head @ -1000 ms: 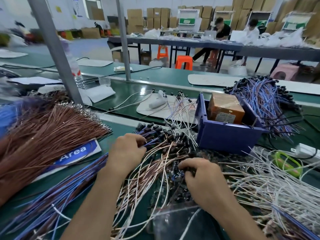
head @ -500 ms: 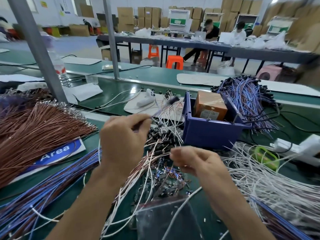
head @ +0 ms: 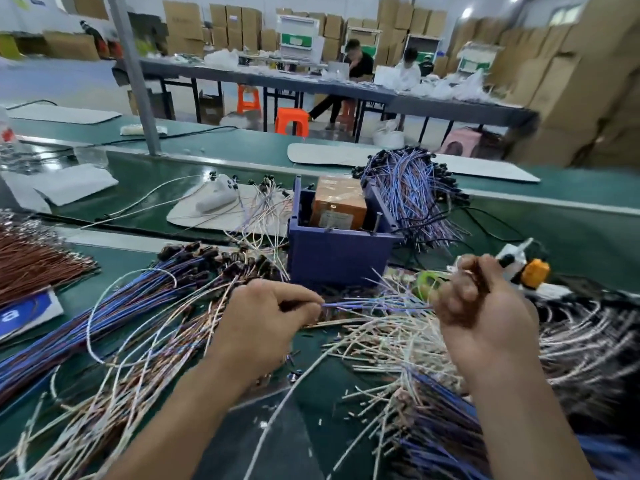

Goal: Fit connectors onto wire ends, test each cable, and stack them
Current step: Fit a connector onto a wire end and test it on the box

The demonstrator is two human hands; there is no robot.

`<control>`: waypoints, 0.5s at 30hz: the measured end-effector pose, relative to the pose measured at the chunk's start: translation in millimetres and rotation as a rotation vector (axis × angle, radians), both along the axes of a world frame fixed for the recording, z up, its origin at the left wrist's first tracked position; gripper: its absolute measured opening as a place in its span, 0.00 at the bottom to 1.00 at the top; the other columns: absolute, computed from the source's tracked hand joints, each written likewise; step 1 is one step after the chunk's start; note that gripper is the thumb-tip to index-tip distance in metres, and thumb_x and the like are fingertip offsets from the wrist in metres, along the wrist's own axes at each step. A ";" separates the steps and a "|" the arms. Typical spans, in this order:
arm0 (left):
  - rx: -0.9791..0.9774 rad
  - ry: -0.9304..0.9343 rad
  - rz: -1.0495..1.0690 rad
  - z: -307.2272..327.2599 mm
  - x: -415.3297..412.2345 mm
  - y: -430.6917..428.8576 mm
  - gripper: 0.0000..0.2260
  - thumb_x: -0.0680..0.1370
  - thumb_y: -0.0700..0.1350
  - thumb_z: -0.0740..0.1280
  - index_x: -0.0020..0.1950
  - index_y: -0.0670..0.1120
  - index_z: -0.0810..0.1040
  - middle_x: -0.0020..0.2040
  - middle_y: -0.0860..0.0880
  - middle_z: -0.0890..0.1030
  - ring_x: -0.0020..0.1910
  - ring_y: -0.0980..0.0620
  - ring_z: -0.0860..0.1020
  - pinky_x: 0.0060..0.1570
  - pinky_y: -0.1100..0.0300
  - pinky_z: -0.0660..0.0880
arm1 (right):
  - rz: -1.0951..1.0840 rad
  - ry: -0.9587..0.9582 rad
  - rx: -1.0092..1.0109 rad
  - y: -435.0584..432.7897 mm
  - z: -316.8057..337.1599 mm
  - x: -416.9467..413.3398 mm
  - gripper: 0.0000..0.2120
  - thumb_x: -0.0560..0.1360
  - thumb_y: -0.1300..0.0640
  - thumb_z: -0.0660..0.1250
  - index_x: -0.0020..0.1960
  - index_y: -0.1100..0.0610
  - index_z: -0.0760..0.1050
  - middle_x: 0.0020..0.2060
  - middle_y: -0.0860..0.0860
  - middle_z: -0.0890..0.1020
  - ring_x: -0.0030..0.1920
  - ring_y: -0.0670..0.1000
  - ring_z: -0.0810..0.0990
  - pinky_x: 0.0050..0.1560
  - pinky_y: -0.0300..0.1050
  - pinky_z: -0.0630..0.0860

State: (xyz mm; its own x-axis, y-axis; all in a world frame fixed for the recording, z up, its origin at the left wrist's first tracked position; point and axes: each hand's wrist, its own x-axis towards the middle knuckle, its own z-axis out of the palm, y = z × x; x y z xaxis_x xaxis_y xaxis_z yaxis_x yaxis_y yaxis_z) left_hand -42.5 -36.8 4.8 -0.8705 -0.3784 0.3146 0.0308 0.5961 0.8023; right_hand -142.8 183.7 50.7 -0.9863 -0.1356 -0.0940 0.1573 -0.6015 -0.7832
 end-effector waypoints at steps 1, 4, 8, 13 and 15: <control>-0.133 -0.005 0.057 -1.3 0.4 -0.7 0.06 0.72 0.48 0.80 0.43 0.60 0.88 0.35 0.63 0.84 0.34 0.64 0.80 0.36 0.71 0.73 | 0.064 0.026 0.110 2.1 -4.4 -2.3 0.16 0.83 0.54 0.61 0.41 0.59 0.78 0.25 0.51 0.69 0.22 0.48 0.61 0.23 0.39 0.61; -0.500 0.187 0.052 -7.2 0.3 10.1 0.03 0.72 0.46 0.79 0.44 0.55 0.88 0.39 0.59 0.86 0.39 0.56 0.81 0.44 0.57 0.76 | 0.388 0.180 0.551 -6.5 -13.3 4.5 0.11 0.81 0.61 0.64 0.49 0.62 0.84 0.29 0.56 0.78 0.20 0.45 0.60 0.23 0.37 0.55; -0.630 0.399 -0.130 -18.2 -2.3 22.0 0.04 0.77 0.48 0.73 0.43 0.50 0.85 0.39 0.57 0.84 0.37 0.54 0.77 0.44 0.61 0.68 | 0.677 0.463 0.800 -28.8 -19.5 24.1 0.09 0.78 0.65 0.68 0.52 0.57 0.86 0.42 0.50 0.88 0.39 0.44 0.84 0.41 0.34 0.77; -0.277 0.294 -0.084 -14.2 0.4 14.4 0.08 0.72 0.59 0.75 0.45 0.56 0.87 0.39 0.62 0.85 0.39 0.63 0.80 0.44 0.67 0.73 | 0.643 0.429 0.868 -31.8 -28.3 27.7 0.07 0.76 0.57 0.73 0.44 0.60 0.85 0.28 0.57 0.81 0.27 0.44 0.71 0.28 0.34 0.67; 0.014 0.179 -0.061 -8.9 -1.9 5.9 0.08 0.68 0.55 0.79 0.46 0.61 0.88 0.38 0.63 0.85 0.37 0.64 0.83 0.39 0.72 0.74 | 0.555 0.310 0.861 -27.5 -30.8 25.0 0.09 0.77 0.57 0.70 0.41 0.59 0.85 0.21 0.52 0.73 0.23 0.47 0.65 0.24 0.37 0.61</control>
State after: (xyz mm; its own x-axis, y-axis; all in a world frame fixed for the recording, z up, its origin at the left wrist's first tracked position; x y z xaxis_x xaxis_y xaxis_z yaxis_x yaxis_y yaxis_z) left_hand -44.5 -30.9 -4.1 -0.8229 -0.3319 0.4613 0.2094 0.5776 0.7890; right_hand -117.8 156.2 19.9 -0.8043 -0.5804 -0.1276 -0.0402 0.2673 -0.9628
